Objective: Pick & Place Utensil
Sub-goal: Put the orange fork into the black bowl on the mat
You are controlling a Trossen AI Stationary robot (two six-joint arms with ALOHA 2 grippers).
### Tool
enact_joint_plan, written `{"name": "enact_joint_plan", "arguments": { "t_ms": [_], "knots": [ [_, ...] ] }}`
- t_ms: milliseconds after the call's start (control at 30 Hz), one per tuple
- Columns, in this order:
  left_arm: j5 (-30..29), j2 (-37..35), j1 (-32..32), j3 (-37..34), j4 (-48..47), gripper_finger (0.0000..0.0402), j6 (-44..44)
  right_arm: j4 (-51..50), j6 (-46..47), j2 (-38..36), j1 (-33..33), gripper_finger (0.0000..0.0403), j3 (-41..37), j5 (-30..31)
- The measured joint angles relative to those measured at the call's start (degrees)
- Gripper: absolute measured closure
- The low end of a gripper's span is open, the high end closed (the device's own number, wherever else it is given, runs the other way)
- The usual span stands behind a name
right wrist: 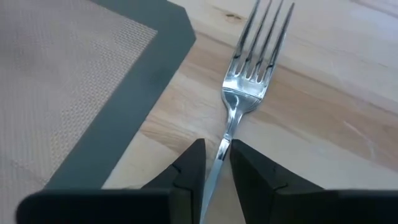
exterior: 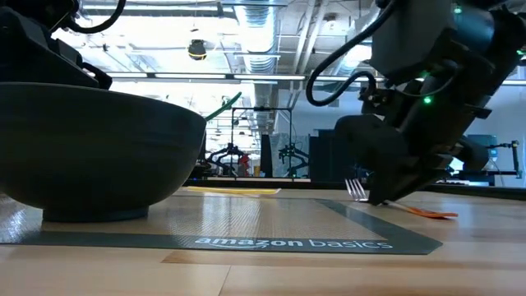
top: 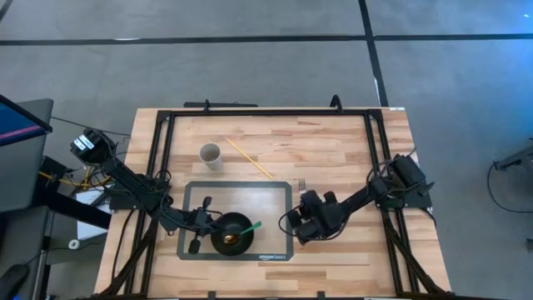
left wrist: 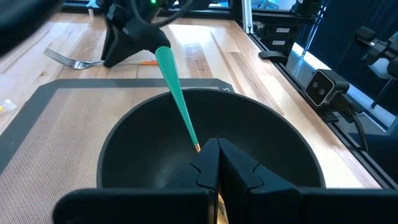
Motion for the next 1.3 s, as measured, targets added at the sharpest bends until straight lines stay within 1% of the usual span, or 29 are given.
{"name": "enact_joint_plan", "arguments": {
  "t_ms": [67, 167, 200, 333, 400, 533, 667, 833, 1000, 1100, 1133, 1200, 1267, 1300],
  "knots": [
    [0.0, 0.0, 0.0, 0.0, 0.0, 0.0396, 0.0, 0.1, 0.4, -0.1, -0.2, 0.0343, 0.0, -0.7],
    [0.0, 0.0, 0.0, 0.0, 0.0, 0.0396, 0.1, 0.3, 0.2, -0.6, 0.2, 0.0384, -0.2, -1.1],
    [0.0, 0.0, 0.0, 0.0, 0.0, 0.0396, 0.1, 0.4, -0.1, -0.7, 0.5, 0.0391, -0.2, -1.1],
    [0.0, 0.0, 0.0, 0.0, 0.0, 0.0396, 0.1, 0.4, -0.1, -1.1, 0.9, 0.0388, -0.4, -0.7],
    [0.0, 0.0, 0.0, 0.0, 0.0, 0.0396, 0.1, 0.3, -1.0, -1.8, 0.9, 0.0395, -0.1, -1.1],
    [0.0, 0.0, 0.0, 0.0, 0.0, 0.0396, 0.1, -2.6, -5.0, -4.5, 0.7, 0.0396, 2.2, -3.7],
    [0.1, 0.0, 0.0, 0.0, 0.0, 0.0396, 0.1, -2.8, -12.7, -9.5, 0.7, 0.0399, 6.1, -2.8],
    [0.1, 0.0, 0.0, 0.0, 0.3, 0.0396, 0.1, -2.4, -23.2, -12.9, 1.0, 0.0401, 11.8, -2.6],
    [0.1, 0.0, 0.0, 0.0, 0.4, 0.0396, 0.1, -1.4, -32.9, -13.7, 2.1, 0.0401, 19.4, -2.4],
    [0.1, 0.0, 0.0, 0.0, 0.5, 0.0396, 0.1, 3.1, -40.4, -13.4, 2.8, 0.0402, 24.1, -2.5],
    [0.1, 0.0, 0.0, 0.0, 0.5, 0.0396, 0.1, 4.9, -43.0, -13.1, 2.8, 0.0402, 25.4, -3.6],
    [0.1, 0.0, 0.0, 0.0, 0.5, 0.0396, 0.1, 8.2, -47.6, -12.6, 2.8, 0.0402, 27.3, -7.9],
    [0.1, 0.0, 0.0, 0.0, 0.5, 0.0396, 0.1, 13.2, -50.7, -11.7, 2.4, 0.0402, 28.9, -12.2],
    [0.1, 0.0, 0.0, 0.0, 0.6, 0.0396, 0.1, 13.8, -51.5, -11.1, 2.3, 0.0402, 29.6, -13.5]
  ]
}}
